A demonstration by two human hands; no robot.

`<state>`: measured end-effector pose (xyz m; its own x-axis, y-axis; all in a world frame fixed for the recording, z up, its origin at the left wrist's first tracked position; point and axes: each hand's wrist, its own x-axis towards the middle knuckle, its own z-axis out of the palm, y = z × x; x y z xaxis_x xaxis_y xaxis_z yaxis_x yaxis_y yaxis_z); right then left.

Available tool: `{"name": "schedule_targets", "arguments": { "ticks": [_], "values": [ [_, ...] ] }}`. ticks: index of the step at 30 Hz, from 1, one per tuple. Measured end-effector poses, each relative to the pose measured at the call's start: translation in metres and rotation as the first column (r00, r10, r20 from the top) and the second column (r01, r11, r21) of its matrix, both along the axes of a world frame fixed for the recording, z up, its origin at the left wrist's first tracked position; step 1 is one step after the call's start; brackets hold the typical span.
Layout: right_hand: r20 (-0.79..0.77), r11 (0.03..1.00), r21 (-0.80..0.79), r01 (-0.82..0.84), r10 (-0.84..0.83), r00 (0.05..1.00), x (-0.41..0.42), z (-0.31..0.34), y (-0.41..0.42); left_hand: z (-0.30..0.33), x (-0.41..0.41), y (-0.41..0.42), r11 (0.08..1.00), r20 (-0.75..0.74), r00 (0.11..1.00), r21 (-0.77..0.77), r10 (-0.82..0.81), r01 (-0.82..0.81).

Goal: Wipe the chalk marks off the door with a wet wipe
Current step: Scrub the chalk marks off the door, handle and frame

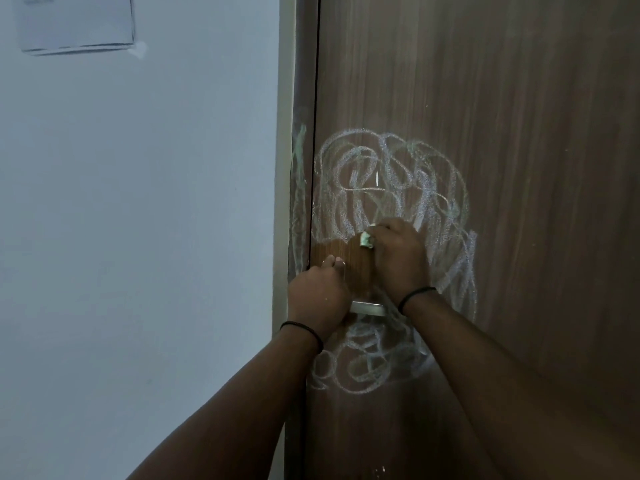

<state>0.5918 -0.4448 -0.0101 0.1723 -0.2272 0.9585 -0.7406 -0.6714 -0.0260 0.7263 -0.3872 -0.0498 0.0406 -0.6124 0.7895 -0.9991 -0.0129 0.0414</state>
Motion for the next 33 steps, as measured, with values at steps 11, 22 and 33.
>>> {"name": "schedule_targets", "arguments": {
  "ticks": [11, 22, 33],
  "values": [
    [-0.082, 0.999, -0.034, -0.014, 0.011, 0.997, 0.012, 0.01, -0.002, -0.002, 0.002, -0.002, 0.998, -0.021, 0.998, -0.024, 0.053, -0.053],
    [-0.033, 0.999, -0.008, -0.04, 0.039, 0.999, 0.018, 0.014, -0.003, 0.001, 0.006, 0.002, 1.0, -0.031, 1.0, 0.002, -0.004, 0.004],
    [-0.026, 0.996, 0.063, -0.068, 0.07, 0.997, 0.04, 0.02, -0.001, 0.0, 0.01, 0.002, 0.999, -0.054, 0.998, 0.042, -0.023, 0.025]
  ]
}}
